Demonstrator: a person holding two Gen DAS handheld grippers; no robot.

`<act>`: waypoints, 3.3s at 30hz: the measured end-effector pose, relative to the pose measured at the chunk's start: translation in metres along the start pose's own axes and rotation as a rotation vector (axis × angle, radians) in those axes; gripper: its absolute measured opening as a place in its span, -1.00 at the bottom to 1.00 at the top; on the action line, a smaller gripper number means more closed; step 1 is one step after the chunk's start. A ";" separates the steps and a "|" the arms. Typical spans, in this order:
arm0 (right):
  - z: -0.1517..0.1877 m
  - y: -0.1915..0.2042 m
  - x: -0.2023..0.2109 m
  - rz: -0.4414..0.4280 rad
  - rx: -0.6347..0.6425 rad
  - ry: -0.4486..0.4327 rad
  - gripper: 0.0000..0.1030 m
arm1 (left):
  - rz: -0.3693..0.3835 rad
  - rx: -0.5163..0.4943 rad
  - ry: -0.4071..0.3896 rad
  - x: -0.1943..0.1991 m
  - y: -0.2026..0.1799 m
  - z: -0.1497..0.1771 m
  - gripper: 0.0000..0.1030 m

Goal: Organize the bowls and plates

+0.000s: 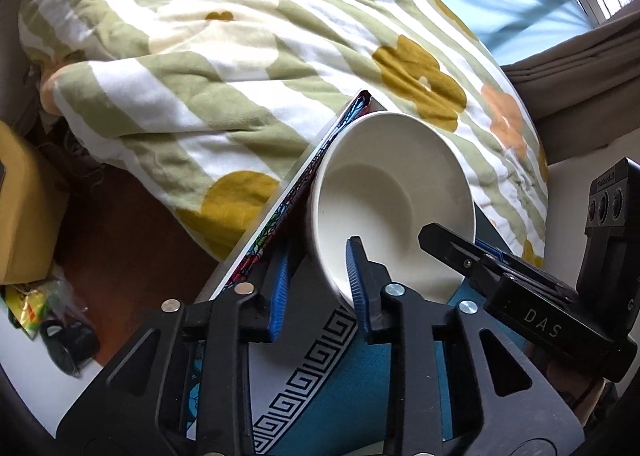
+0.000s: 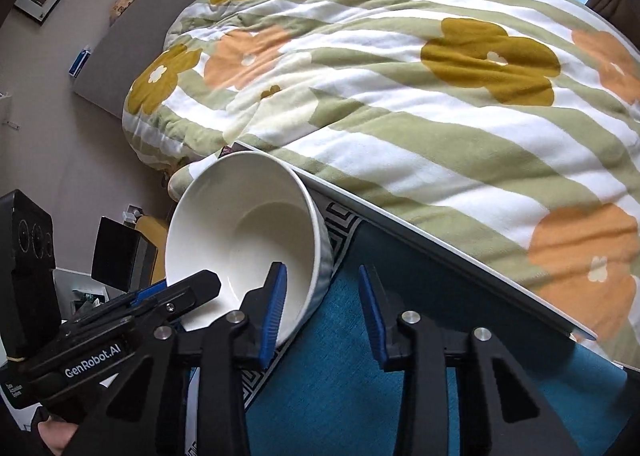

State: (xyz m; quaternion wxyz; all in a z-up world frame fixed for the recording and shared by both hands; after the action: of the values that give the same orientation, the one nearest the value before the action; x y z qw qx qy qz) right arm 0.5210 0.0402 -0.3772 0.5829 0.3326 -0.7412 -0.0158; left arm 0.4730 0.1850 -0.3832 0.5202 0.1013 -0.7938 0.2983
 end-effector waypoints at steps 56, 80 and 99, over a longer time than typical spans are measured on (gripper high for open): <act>0.336 -0.143 0.358 0.212 -0.243 -0.353 -0.69 | 0.180 -0.512 -0.028 0.171 -0.296 0.382 -0.65; 0.384 -0.190 0.295 0.310 -0.309 -0.209 -0.69 | -0.022 -0.735 0.082 0.085 -0.300 0.429 -0.65; 0.390 -0.195 0.292 0.314 -0.343 -0.199 -0.69 | -0.150 -0.899 0.015 0.082 -0.309 0.435 -0.65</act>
State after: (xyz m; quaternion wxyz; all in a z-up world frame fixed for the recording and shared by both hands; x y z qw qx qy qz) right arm 0.2438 -0.4030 -0.3328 0.5505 0.1065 -0.8238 -0.0834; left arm 0.2492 -0.3024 -0.3190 0.5385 -0.0797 -0.8311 -0.1134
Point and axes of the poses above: each gripper's, at about its wrist camera, not at the fingertips, and x roughly against the way its jaws point, y to its left, z to its underside, the point moved 5 cm from there along -x, roughly the way its jaws point, and after that the axes turned 4 degrees about -y, right-handed, at the moved point
